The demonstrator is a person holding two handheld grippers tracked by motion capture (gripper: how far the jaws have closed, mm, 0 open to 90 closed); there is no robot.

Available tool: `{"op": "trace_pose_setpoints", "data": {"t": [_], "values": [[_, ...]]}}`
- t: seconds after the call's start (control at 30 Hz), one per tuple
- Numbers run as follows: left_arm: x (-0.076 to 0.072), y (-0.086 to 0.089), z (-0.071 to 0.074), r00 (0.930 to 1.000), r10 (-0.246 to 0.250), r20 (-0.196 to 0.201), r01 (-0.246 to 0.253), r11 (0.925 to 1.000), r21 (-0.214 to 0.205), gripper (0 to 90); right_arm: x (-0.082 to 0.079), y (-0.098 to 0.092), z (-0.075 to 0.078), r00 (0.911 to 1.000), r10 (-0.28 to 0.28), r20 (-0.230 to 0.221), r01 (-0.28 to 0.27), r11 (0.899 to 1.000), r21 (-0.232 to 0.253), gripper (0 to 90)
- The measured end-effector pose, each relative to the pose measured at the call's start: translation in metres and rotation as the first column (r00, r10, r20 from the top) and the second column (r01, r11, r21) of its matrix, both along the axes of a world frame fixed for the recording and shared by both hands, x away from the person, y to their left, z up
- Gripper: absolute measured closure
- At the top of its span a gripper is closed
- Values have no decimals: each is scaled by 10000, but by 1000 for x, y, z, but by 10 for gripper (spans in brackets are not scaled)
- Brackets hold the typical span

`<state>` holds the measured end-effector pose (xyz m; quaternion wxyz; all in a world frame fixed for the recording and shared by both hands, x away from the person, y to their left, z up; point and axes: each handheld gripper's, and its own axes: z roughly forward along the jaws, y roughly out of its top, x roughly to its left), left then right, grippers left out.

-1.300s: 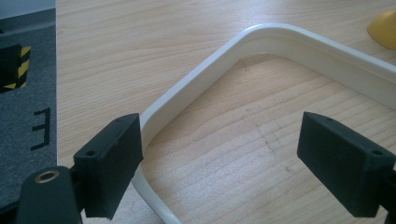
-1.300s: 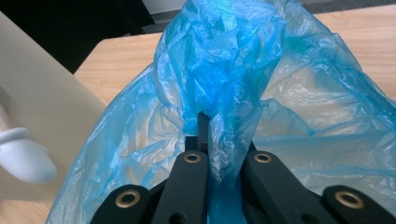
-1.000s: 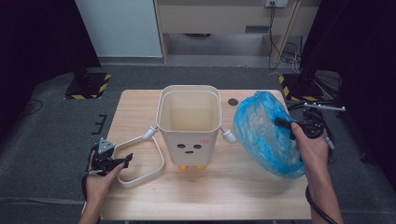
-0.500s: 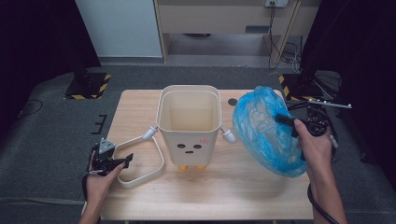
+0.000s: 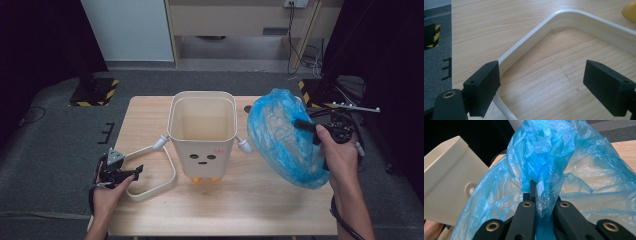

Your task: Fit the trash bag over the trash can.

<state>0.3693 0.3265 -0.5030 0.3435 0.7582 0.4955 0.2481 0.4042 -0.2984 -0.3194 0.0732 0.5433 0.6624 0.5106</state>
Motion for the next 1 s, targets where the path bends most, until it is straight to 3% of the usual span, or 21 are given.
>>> {"op": "trace_pose_setpoints", "data": {"t": [1.0], "values": [[1,-2,-1,10000,-36,-23,36,10000,37,133,-12,20,49,9962,635,593,-662,9968,438,895]]}}
